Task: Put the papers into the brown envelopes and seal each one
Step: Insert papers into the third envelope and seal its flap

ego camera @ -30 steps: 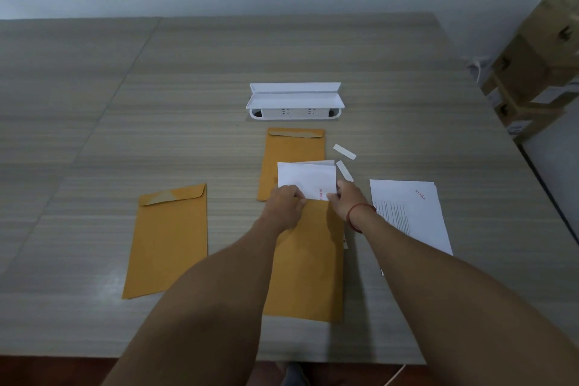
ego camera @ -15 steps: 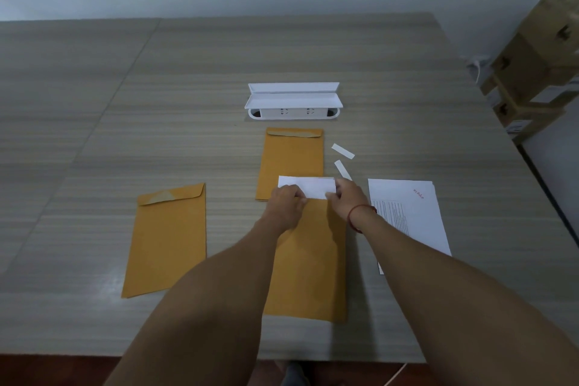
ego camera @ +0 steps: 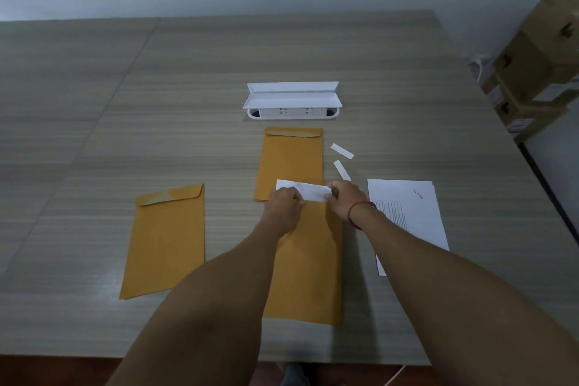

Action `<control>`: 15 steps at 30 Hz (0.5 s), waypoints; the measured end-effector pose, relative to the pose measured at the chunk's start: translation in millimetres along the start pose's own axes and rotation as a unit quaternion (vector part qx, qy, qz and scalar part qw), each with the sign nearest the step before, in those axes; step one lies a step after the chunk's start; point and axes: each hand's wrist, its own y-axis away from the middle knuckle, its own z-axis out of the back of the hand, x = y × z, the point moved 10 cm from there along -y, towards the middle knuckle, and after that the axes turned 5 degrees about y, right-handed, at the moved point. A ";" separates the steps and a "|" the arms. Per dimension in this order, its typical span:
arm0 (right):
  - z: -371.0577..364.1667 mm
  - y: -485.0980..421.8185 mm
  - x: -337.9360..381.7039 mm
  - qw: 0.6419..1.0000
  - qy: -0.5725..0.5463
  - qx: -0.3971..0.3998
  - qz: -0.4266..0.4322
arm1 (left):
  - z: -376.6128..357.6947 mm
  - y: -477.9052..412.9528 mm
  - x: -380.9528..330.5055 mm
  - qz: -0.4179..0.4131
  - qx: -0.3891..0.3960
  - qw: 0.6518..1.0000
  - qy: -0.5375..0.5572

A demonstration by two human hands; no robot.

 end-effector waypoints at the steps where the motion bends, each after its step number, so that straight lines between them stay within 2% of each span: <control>1: -0.6 -0.3 -1.4 1.000 -0.007 0.008 0.000 | 0.7 0.3 -0.3 -0.003 -0.005 1.000 -0.005; 6: -8.2 2.1 1.4 0.997 -0.044 0.047 0.044 | 6.5 2.6 3.0 -0.009 -0.042 0.999 -0.026; 9: -10.0 1.9 -1.8 0.996 -0.062 0.046 0.044 | 1.9 1.4 6.5 -0.002 -0.026 1.000 -0.013; 15: 0.4 1.0 -1.7 0.998 -0.050 -0.011 0.019 | 1.3 -1.9 -5.1 -0.023 -0.015 0.999 0.015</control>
